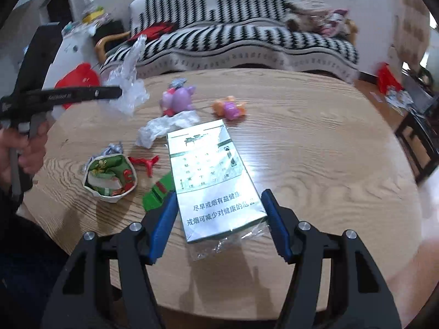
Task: Collect trash
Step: 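Grasp the clear plastic bag with the left tool while the right grasps the cigarette pack, then carry the plastic bag and cigarette pack to the bin and release both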
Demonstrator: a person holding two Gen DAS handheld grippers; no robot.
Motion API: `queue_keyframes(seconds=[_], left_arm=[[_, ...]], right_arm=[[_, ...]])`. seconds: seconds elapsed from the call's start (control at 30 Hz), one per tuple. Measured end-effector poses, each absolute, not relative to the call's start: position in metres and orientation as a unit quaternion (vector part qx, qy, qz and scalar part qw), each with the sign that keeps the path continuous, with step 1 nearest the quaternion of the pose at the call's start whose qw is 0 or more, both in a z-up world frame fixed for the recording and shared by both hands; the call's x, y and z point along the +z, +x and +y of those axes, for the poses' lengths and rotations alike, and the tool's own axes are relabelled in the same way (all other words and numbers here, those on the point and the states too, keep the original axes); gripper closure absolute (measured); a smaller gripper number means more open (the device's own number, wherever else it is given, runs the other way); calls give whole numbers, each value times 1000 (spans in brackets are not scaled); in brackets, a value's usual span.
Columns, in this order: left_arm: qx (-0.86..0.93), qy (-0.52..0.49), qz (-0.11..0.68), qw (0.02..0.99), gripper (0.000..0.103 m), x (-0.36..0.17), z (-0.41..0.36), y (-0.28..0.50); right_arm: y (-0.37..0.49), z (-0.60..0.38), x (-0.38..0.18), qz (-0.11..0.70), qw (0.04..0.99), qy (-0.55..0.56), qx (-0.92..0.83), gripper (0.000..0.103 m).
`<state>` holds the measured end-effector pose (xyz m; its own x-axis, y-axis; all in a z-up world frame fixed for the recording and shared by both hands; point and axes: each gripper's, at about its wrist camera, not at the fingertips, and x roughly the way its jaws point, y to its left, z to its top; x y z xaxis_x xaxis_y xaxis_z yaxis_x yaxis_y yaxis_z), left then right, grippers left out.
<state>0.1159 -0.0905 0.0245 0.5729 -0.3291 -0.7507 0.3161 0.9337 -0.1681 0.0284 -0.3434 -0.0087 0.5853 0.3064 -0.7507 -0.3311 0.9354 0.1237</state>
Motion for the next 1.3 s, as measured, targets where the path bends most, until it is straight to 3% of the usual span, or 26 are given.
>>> queue_keyframes(seconds=[0.5,0.8,1.3], left_arm=[[-337,68,431,834,77,9,-330,54],[-455,116,468,748,77,-60,-483,-2],[-496,113,530,678,77,-143,-574,-21]], right_arm=[[-66,-596,-11,402,888,197,-110,42],[-136,-699,-50,415,827,288,-247,42],[-166,-739,-86,425,781,348,-298,41]])
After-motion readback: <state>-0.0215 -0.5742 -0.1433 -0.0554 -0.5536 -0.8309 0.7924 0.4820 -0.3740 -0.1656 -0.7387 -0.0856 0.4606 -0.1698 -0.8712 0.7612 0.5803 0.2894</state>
